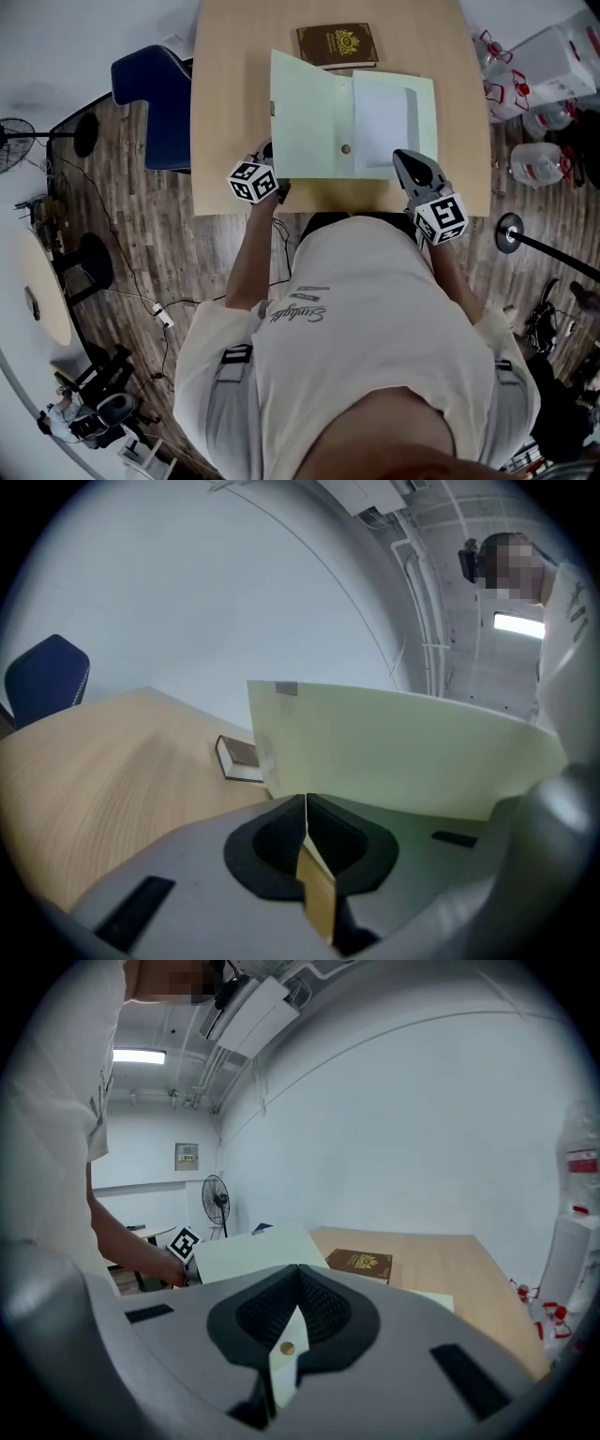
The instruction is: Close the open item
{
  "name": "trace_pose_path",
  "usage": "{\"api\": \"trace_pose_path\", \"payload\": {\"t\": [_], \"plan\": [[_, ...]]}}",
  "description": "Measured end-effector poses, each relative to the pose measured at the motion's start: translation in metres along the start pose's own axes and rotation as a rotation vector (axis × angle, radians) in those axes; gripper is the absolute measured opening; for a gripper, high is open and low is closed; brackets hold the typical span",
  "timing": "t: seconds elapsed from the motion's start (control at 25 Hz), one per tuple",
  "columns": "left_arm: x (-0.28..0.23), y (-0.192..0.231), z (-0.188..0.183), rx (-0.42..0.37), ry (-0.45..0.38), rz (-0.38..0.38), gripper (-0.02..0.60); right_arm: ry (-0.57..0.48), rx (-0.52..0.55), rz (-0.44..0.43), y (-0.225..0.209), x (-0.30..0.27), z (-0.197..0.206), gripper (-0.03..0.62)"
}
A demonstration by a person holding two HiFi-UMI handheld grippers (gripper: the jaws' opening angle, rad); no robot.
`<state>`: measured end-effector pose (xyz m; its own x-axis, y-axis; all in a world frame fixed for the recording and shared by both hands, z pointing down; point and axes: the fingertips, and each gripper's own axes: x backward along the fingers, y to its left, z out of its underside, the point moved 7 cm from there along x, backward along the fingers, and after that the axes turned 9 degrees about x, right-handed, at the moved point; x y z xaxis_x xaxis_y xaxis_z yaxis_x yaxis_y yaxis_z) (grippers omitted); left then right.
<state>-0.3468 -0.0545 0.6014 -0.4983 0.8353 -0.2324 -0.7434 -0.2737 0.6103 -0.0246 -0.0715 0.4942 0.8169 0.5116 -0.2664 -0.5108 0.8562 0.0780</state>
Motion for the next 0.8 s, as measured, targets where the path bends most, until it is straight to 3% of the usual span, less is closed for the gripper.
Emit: {"api": "trace_pose_path", "payload": {"t": [0.4,0.8], "plan": [[-0.029,-0.053,0.002,-0.11,0.071,0.068,0.015,-0.012,-0.049,0.051,-0.009,0.031,0.014,-0.005],[-0.062,-0.085,0.009,-0.145,0.155,0.039,0.015,-0.031,-0.102,0.142,-0.047,0.076,0.029,-0.005]]}}
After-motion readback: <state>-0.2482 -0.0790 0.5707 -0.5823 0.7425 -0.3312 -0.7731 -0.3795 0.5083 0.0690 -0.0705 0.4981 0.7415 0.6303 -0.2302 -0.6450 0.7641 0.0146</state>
